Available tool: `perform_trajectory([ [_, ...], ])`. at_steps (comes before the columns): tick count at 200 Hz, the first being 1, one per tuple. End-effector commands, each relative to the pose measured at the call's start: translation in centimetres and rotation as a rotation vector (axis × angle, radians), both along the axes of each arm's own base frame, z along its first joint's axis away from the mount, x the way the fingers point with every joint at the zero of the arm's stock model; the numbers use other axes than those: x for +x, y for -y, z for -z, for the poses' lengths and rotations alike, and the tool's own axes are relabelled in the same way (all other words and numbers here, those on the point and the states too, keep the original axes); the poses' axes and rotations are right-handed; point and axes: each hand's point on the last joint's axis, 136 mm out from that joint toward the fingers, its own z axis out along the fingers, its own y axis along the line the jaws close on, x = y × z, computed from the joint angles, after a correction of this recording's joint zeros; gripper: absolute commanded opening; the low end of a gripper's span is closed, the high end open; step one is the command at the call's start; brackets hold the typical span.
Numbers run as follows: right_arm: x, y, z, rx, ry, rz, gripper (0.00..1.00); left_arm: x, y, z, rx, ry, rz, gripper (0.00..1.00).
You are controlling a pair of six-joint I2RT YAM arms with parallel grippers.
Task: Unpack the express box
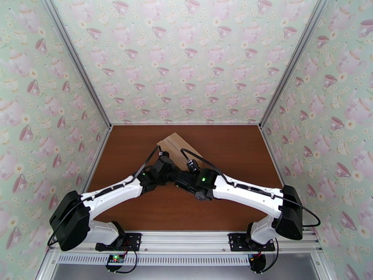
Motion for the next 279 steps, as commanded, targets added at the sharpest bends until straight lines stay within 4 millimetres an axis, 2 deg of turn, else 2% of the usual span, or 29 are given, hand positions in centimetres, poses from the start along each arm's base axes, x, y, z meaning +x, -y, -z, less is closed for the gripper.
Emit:
perform_trajectory([
  [1, -1.7, -5.0, -0.2, 0.173, -0.075, -0.131, 0.0, 1.7, 3.8, -4.3, -0.136, 0.111, 0.043, 0.36],
  [63, -1.9, -5.5, -0.7, 0.217, -0.083, -0.144, 0.0, 2.2, 3.8, -4.4, -0.13, 0.122, 0.03, 0.37],
  [124, -2.1, -4.6, -1.1, 0.233, -0.064, -0.134, 0.0, 2.6, 2.1, -3.9, -0.082, 0.113, -0.006, 0.37],
  [153, -2.1, -4.4, -0.8, 0.23, -0.062, -0.134, 0.0, 2.8, 1.8, -4.3, -0.086, 0.12, -0.015, 0.37],
  [188, -1.9, -4.6, -0.2, 0.198, -0.068, -0.135, 0.0, 2.6, 2.9, -4.5, -0.121, 0.111, 0.01, 0.37],
  [279, -1.4, -5.0, -0.3, 0.184, -0.051, -0.138, 0.0, 0.9, 6.5, -4.9, -0.182, 0.109, 0.066, 0.36],
])
